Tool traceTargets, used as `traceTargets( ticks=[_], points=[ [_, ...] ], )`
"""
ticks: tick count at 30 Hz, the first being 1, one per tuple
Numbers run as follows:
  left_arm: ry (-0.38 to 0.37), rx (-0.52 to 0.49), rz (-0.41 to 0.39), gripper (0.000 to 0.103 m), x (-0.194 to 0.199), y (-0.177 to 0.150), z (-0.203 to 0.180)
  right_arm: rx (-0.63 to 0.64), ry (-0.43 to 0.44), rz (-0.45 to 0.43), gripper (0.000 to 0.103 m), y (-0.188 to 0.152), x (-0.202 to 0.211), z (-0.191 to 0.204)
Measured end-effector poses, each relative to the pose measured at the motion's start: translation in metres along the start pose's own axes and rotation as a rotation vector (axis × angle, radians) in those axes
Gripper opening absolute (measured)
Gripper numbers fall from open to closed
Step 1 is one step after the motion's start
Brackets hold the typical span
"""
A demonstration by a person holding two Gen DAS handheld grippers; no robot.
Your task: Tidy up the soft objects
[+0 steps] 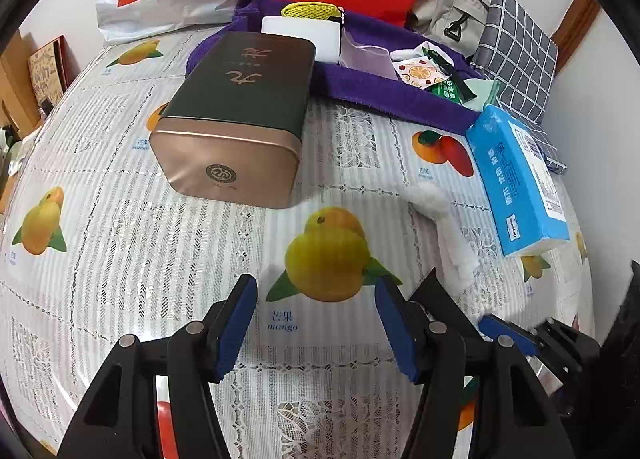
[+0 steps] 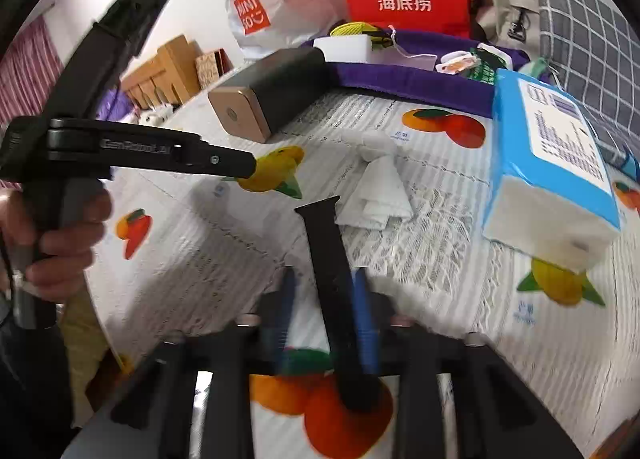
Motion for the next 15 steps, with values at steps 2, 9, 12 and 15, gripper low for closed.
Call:
traceTargets(
  ticks=[2, 9, 12, 15],
  points=[
    [0.003, 0.000, -0.002, 0.059, 0.001, 0.000, 0.001, 0.043, -0.016, -0.007, 0.032, 0.001, -0.003, 0.003],
    [0.014, 0.006, -0.008, 0.059, -0.002, 0.004, -0.001, 0.108, -0.061, -0.016, 0.020, 0.000, 0.000, 0.007],
    [0.006, -0.012, -0.007, 0.059, -0.005, 0.005, -0.009, 0.058, -0.014, -0.045, 0.020, -0.001, 0.013, 0.006],
    [-0.006, -0.034, 0.000, 0.059, -0.011, 0.006, -0.019, 0.052, -0.031, -0.081, 0.020, -0.003, 0.031, 0.006]
  ],
)
Point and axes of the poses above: each gripper's, at about its wrist camera, not at the fingertips, and x roughly against the way its jaws point, z to its left, y to its top, the point moved 4 cm from there along -x, roughly the way its jaws point, and after that the axes turned 1 degree about y, right-handed, at the moved point
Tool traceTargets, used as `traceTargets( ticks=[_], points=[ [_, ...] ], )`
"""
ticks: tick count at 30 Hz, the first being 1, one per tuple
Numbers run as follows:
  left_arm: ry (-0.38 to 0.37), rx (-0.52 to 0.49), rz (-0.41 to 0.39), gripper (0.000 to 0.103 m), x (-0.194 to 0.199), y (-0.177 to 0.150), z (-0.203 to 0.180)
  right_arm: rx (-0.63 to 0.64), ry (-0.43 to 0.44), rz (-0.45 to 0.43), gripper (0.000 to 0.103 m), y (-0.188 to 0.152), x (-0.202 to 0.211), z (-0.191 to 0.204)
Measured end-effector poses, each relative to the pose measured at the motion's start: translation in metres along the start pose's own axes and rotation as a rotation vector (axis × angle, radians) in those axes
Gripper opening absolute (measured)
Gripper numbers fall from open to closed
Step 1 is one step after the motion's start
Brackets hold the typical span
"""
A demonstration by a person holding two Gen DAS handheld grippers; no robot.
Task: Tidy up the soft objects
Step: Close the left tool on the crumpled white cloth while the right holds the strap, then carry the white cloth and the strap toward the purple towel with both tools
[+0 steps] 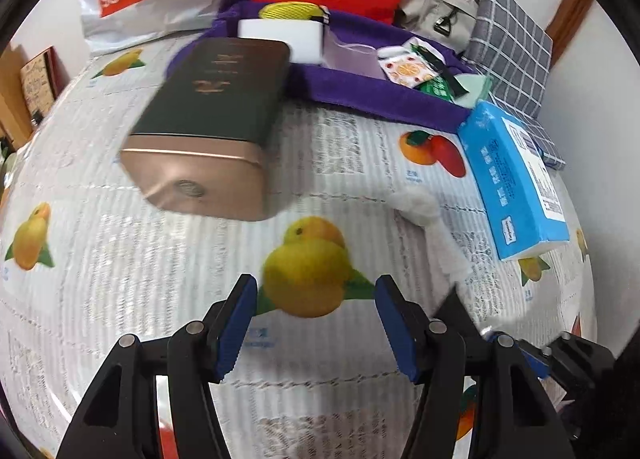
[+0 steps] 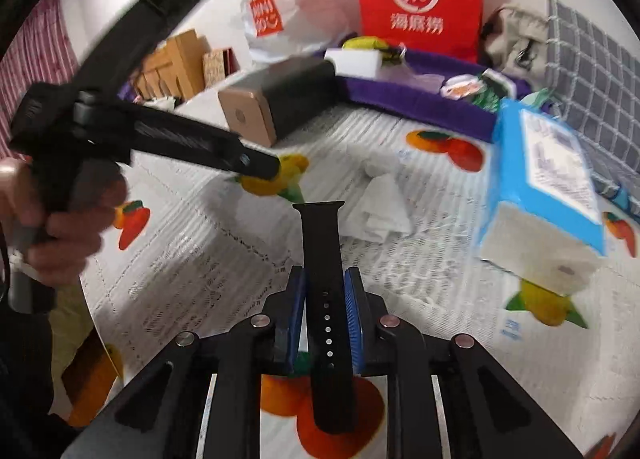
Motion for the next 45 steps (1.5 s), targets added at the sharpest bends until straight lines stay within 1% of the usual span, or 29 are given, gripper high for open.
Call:
traceTargets(
  ticks=[3, 6, 8, 10, 13, 17, 19, 20, 22, 23, 25, 28, 33, 37, 40, 45],
  points=[
    [-0.020, -0.013, 0.012, 0.059, -0.008, 0.002, -0.012, -0.022, 0.000, -0.029, 0.020, -0.004, 0.020, -0.006],
    [-0.030, -0.034, 0.022, 0.059, -0.020, 0.005, -0.031, -0.052, -0.036, -0.041, 0.020, -0.011, 0.036, -0.020],
    [-0.027, -0.060, 0.000, 0.060, -0.024, 0.008, -0.043, -0.070, -0.074, -0.044, 0.020, -0.016, 0.044, -0.031],
    [-0.030, -0.087, -0.011, 0.064, -0.029, 0.010, -0.057, -0.092, -0.087, -0.046, 0.020, -0.021, 0.050, -0.039],
    [-0.061, -0.101, -0.022, 0.066, -0.035, 0.014, -0.073, -0.133, -0.100, -0.047, 0.020, -0.032, 0.057, -0.052],
    [-0.033, -0.090, -0.051, 0.065, -0.042, 0.024, -0.085, -0.193, -0.107, -0.040, 0.020, -0.045, 0.060, -0.068],
    [0.002, -0.100, -0.076, 0.064, -0.047, 0.030, -0.091, -0.222, -0.114, -0.032, 0.020, -0.051, 0.060, -0.075],
    [0.029, -0.113, -0.086, 0.064, -0.049, 0.031, -0.094, -0.230, -0.118, -0.030, 0.020, -0.053, 0.060, -0.077],
    [0.108, -0.151, -0.105, 0.046, -0.051, 0.031, -0.099, -0.246, -0.129, -0.029, 0.020, -0.055, 0.061, -0.082],
    [0.126, -0.159, -0.117, 0.043, -0.051, 0.031, -0.098, -0.251, -0.135, -0.030, 0.020, -0.056, 0.062, -0.083],
    [0.125, -0.150, -0.123, 0.021, -0.047, 0.030, -0.094, -0.251, -0.153, -0.029, 0.020, -0.056, 0.062, -0.084],
    [0.087, -0.114, -0.100, 0.020, -0.039, 0.024, -0.080, -0.259, -0.164, -0.028, 0.020, -0.055, 0.062, -0.085],
    [0.061, -0.065, -0.078, 0.020, -0.021, 0.001, -0.049, -0.255, -0.173, -0.039, 0.020, -0.050, 0.065, -0.078],
    [0.076, -0.003, -0.072, 0.020, -0.004, -0.015, -0.015, -0.271, -0.204, -0.039, 0.020, -0.043, 0.067, -0.077],
    [0.062, 0.040, -0.084, 0.020, 0.010, -0.025, 0.005, -0.285, -0.206, -0.042, 0.020, -0.038, 0.070, -0.072],
    [0.030, 0.077, -0.133, 0.020, 0.040, -0.031, 0.026, -0.265, -0.222, -0.059, 0.020, -0.021, 0.082, -0.058]
  ],
)
Point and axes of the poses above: each gripper's, at about its wrist camera, not at the fingertips, and x roughly against the way its jaws point, z to its left, y to its top, the point moved 4 cm from there along -x, roughly the way its jaws point, and after that the axes turned 1 degree about y, right-handed, at the moved point
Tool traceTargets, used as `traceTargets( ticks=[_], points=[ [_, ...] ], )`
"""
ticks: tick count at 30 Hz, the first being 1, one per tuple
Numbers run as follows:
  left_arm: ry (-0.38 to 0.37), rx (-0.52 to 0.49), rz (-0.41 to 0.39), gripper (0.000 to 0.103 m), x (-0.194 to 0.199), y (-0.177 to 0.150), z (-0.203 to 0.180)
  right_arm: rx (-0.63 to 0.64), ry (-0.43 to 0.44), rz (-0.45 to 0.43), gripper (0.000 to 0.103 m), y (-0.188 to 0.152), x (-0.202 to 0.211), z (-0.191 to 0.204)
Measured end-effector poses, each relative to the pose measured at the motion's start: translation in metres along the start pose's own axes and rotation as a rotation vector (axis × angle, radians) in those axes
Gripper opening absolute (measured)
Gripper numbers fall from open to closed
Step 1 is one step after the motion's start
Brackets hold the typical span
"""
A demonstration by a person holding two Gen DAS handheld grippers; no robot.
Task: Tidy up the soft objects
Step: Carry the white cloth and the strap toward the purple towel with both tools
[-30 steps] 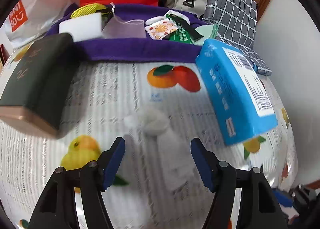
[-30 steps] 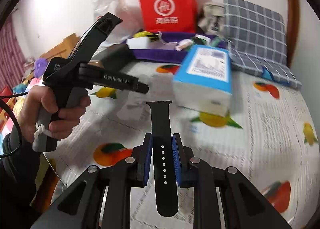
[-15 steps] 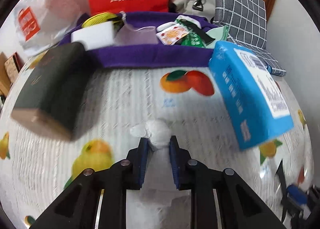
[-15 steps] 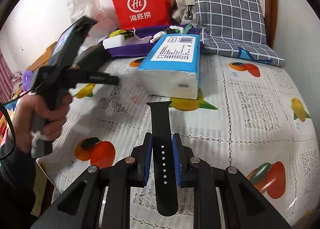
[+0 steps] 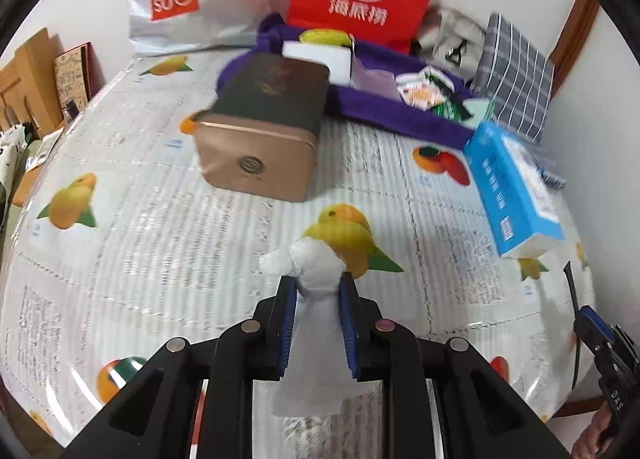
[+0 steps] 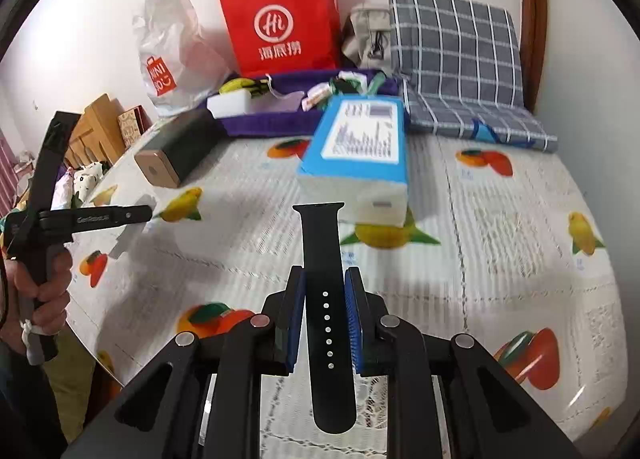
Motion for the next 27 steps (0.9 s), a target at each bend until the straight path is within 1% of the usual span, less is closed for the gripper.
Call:
traceTargets(
  ticks=[5, 9, 18, 27],
  points=[
    [-0.017, 0.013, -0.047, 0.020, 0.027, 0.005, 0.009, 0.004, -0.006, -0.018, 0.020, 0.012, 0.013, 0.010],
    [-0.015, 0.012, -0.076, 0.020, 0.045, 0.011, 0.014, -0.002, -0.005, -0.026, 0.020, 0.020, 0.022, 0.014],
    [-0.032, 0.025, -0.126, 0.020, 0.075, 0.028, 0.020, 0.000, -0.019, -0.060, 0.020, 0.046, 0.041, 0.017],
    [-0.013, 0.019, -0.165, 0.020, 0.095, 0.046, 0.015, 0.004, -0.011, -0.097, 0.020, 0.072, 0.050, 0.013]
  ],
)
Point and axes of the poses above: each gripper's, at about its wrist camera, not at the fingertips, and x roughly against the way its jaws point, z to its left, y to its top, the point moved 4 cm from there along -x, roughly the way its jaws point, and after that the axes turned 1 degree about y, right-handed, at the moved point
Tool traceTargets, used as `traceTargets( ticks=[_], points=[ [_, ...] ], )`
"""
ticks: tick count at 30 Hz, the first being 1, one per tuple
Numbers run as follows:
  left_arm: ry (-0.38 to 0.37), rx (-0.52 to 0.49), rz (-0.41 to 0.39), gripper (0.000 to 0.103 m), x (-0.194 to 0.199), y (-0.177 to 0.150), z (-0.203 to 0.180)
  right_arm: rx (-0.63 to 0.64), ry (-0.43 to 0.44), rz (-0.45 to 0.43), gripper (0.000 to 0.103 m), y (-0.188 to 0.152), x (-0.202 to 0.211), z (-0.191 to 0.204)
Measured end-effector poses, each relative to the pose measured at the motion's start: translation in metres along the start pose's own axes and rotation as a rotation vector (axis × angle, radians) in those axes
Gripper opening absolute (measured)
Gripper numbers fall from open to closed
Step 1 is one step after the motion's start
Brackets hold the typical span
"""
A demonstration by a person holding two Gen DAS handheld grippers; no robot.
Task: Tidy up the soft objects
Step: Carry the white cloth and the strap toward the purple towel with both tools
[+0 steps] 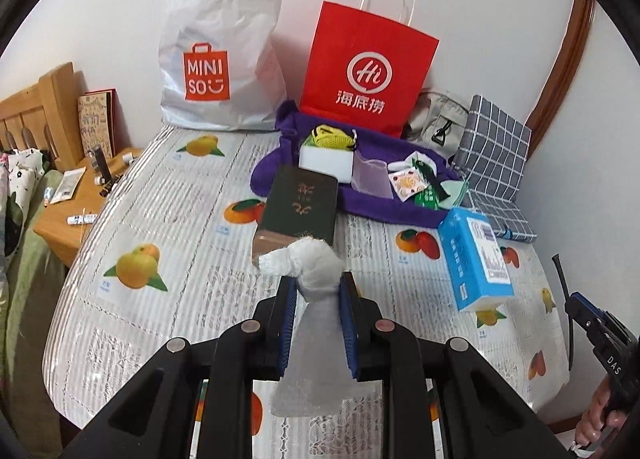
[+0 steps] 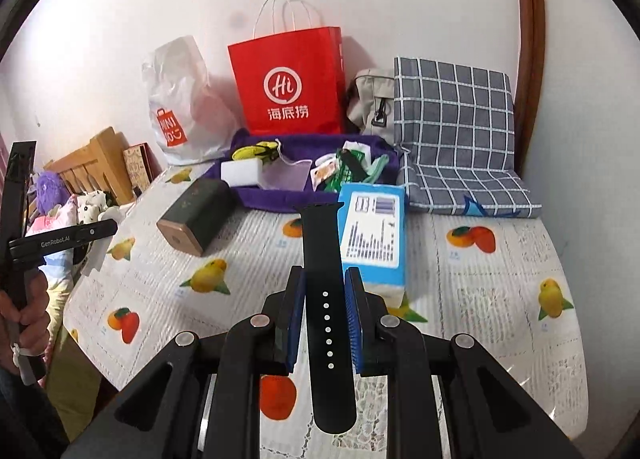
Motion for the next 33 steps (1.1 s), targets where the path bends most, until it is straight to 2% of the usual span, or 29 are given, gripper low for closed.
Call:
traceTargets(
  ticks=[9, 22, 33],
  points=[
    [0.007, -0.003, -0.040, 0.020, 0.008, 0.024, -0.007, 0.016, 0.004, -0.036, 0.020, 0.030, 0.001, -0.006],
    [0.030, 0.001, -0.082, 0.020, 0.007, 0.060, -0.005, 0.030, 0.022, -0.055, 0.020, 0.068, -0.023, -0.007],
    [0.051, 0.021, -0.081, 0.020, -0.014, 0.083, 0.006, 0.051, 0.030, -0.044, 0.020, 0.092, -0.054, -0.004]
  ],
)
Point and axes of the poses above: each gripper's, at about its wrist camera, not at the fingertips, and x roughly against the way its jaws point, z to its left, y to its top, the point moved 4 cm from there along -x, roughly the way its jaws point, and after that the axes turned 1 degree about y, right-handed, at the moved point
